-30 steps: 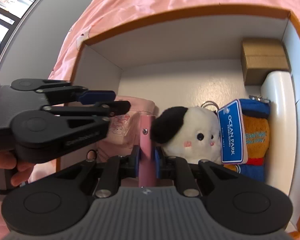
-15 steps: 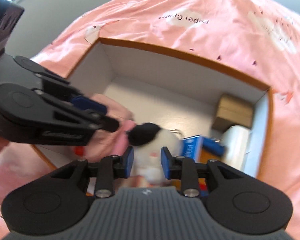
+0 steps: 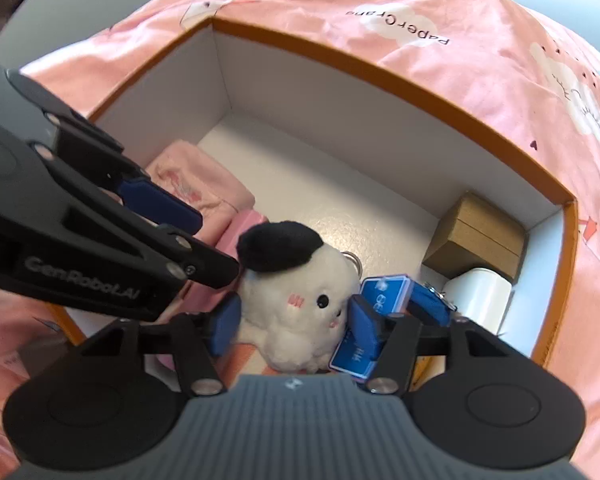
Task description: Organize objects
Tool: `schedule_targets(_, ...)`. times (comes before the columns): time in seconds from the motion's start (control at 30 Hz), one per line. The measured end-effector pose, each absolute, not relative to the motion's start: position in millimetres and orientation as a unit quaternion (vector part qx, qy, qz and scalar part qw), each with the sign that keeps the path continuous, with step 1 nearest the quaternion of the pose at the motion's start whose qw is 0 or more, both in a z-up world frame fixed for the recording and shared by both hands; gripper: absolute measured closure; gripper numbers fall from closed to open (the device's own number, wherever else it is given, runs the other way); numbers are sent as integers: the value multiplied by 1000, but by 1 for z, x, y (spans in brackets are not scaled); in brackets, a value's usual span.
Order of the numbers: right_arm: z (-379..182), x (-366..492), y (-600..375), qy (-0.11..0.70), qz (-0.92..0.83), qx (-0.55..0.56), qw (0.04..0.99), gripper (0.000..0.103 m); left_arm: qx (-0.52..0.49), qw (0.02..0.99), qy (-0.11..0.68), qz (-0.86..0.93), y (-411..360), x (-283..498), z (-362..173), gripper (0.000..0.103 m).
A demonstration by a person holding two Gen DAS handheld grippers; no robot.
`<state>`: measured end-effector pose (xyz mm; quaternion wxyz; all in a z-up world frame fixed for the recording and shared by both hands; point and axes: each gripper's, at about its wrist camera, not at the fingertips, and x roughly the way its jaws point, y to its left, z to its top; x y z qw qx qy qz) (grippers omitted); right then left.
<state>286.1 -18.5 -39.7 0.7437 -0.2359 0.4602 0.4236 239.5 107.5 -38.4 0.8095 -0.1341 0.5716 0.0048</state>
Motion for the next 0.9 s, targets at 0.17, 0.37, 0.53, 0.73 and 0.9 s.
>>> schedule_targets(0.17,-47,290,-17,467,419,-221,747,34,-140,807,573,1,108,241,-42,64)
schedule_targets(0.37,-46,290,-18,475,406,-215,751,49,-141,806,574,-11,103,241,-45,75)
schedule_targets(0.53,-42,290,-33,482,407,-188,753,52,-139,804,577,-18,101,242,-49,75)
schedule_targets(0.73,-39,302,-47,498,419,-137,747,52,-161,798,580,-24,108,244,-53,73)
schedule_targets(0.9,-36,307,-54,502,421,-117,746,52,-179,795,579,-31,115,242,-58,71)
